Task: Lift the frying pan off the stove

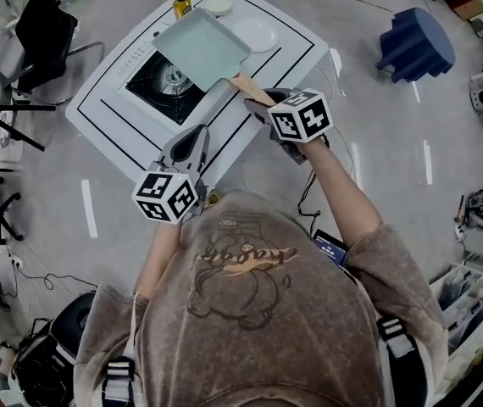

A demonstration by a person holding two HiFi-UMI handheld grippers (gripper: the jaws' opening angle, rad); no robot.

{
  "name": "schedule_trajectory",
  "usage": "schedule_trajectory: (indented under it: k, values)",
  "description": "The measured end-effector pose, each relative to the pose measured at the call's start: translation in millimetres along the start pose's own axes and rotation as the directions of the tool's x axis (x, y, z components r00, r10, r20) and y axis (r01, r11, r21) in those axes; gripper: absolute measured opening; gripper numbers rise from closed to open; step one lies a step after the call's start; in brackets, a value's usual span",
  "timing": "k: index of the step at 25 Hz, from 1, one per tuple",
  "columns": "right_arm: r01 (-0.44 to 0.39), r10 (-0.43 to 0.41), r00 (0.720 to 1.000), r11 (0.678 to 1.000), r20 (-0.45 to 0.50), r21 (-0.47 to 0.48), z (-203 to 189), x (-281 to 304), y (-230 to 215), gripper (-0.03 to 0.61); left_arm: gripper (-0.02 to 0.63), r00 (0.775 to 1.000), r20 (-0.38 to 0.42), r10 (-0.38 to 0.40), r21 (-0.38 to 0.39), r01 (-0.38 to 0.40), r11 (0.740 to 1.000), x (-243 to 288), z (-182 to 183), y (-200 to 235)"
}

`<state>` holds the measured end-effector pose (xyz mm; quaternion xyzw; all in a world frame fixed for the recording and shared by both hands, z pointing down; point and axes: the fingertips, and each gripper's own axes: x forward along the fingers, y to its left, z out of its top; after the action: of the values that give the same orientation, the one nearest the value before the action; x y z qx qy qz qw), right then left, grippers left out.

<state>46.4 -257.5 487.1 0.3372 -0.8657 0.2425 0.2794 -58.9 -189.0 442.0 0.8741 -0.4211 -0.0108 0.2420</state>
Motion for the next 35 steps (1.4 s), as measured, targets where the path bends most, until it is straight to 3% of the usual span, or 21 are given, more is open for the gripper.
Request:
schedule_trajectory:
  k: [18,35]
  values:
    - [0.194,-0.210,0.975,0.964,0.072,0.179,-59,-107,-30,0.095,0.006,0.977,-0.083,-0.196,0.048,0.200,0.979,46,-8,-44]
    - [0.244,-0.297,0.947,0.913,0.121,0.326,-109,-141,-14,0.095,0.006,0.966,-0.126,-0.226,0.104,0.240,0.965,55,-21,-58]
